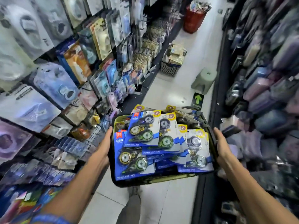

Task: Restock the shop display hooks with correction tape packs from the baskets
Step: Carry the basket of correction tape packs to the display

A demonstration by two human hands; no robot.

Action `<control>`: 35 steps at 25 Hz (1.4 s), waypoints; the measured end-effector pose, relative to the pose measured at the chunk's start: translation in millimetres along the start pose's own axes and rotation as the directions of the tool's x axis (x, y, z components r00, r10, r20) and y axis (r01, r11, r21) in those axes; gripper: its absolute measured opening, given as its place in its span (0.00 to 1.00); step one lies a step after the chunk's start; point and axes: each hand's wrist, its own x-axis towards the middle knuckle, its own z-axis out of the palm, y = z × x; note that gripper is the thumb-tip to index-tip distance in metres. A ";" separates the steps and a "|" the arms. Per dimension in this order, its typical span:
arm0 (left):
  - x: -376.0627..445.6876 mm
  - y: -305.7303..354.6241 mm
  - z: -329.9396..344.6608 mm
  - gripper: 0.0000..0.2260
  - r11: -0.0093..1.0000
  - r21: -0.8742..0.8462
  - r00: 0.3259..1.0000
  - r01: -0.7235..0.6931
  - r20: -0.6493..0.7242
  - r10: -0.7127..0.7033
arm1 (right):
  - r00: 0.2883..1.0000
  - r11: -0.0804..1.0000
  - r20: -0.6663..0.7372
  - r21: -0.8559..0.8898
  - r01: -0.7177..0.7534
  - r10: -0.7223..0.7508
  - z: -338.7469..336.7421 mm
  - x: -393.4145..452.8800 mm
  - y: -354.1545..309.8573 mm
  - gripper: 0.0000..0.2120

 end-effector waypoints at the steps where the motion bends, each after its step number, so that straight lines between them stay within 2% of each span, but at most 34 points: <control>1: 17.7 21.8 17.8 0.28 1.000 0.020 1.000 0.008 0.018 -0.008 | 1.000 1.000 -0.019 0.014 0.021 -0.021 5.6 7.5 -25.3 0.36; 3: 56.5 66.5 53.3 0.30 0.999 0.046 0.999 0.008 0.034 -0.009 | 0.999 0.999 -0.043 0.041 0.019 -0.018 11.9 33.7 -68.6 0.33; 7: 122.8 153.0 136.6 0.35 0.993 0.111 0.995 0.027 0.094 -0.038 | 1.000 0.990 0.008 0.142 0.001 -0.002 3.6 107.0 -146.6 0.43; 11: 185.7 239.3 233.9 0.32 0.992 0.123 0.983 0.002 0.184 -0.025 | 0.997 0.984 0.074 0.179 -0.006 -0.008 8.1 168.6 -245.0 0.31; 16: 278.4 326.9 360.4 0.39 0.988 0.153 0.992 -0.019 0.126 0.000 | 0.995 0.971 0.071 0.231 0.053 -0.071 2.4 297.5 -365.0 0.27; 20: 343.5 398.5 466.8 0.31 0.984 0.175 0.989 -0.019 0.148 -0.007 | 0.995 0.977 0.097 0.215 0.002 -0.024 0.1 395.5 -469.9 0.26; 23: 387.5 457.6 536.7 0.27 0.979 0.192 0.984 -0.068 0.172 0.034 | 0.998 0.986 0.067 0.169 0.009 -0.020 1.5 466.9 -544.4 0.29; 26: 450.7 512.4 594.8 0.29 0.971 0.231 0.988 -0.062 0.154 0.027 | 0.997 0.986 0.075 0.164 0.001 -0.013 13.0 533.5 -617.4 0.31; 31: 563.5 613.3 698.7 0.30 0.971 0.235 0.988 -0.045 0.154 0.008 | 0.999 0.980 0.004 0.194 0.050 -0.052 37.9 652.1 -728.7 0.25; 35: 632.7 685.2 777.9 0.29 0.976 0.216 0.986 -0.030 0.166 -0.007 | 1.000 0.979 -0.004 0.205 0.012 -0.012 45.2 729.7 -808.2 0.26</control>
